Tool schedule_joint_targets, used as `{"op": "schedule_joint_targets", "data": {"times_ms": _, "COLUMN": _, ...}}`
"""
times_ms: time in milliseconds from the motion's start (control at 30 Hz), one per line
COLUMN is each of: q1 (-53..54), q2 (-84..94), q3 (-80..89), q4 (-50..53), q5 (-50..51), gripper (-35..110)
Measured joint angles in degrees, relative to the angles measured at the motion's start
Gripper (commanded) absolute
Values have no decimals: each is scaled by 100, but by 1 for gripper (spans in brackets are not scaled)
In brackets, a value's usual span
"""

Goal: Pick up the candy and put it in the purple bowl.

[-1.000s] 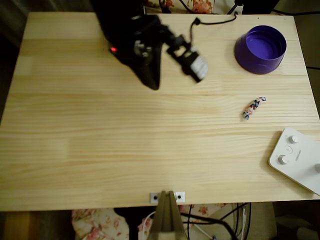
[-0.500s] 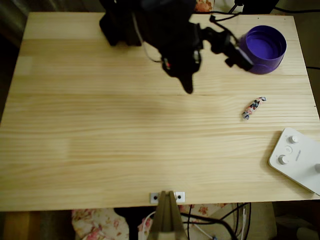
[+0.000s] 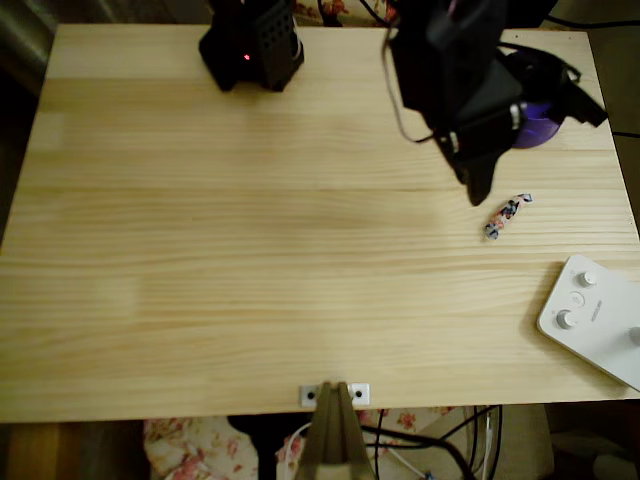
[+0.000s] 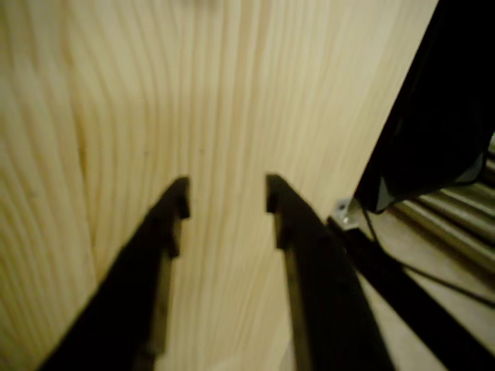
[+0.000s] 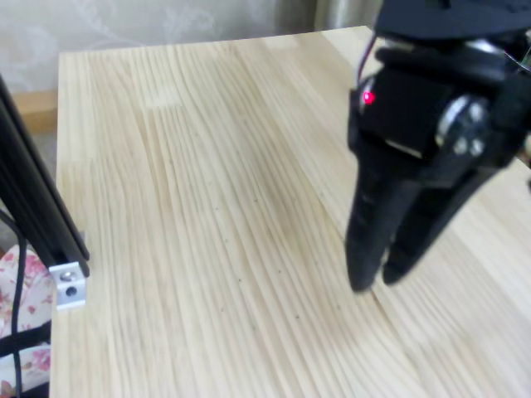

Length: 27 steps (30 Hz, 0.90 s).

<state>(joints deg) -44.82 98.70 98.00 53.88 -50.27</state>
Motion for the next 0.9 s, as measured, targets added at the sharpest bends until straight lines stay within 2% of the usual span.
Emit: {"op": "schedule_joint_targets", "data": {"times_ms": 900, "q1": -765, "q2": -3454, "q3": -3357, "q4": 721, "q5": 53, "gripper": 17}}
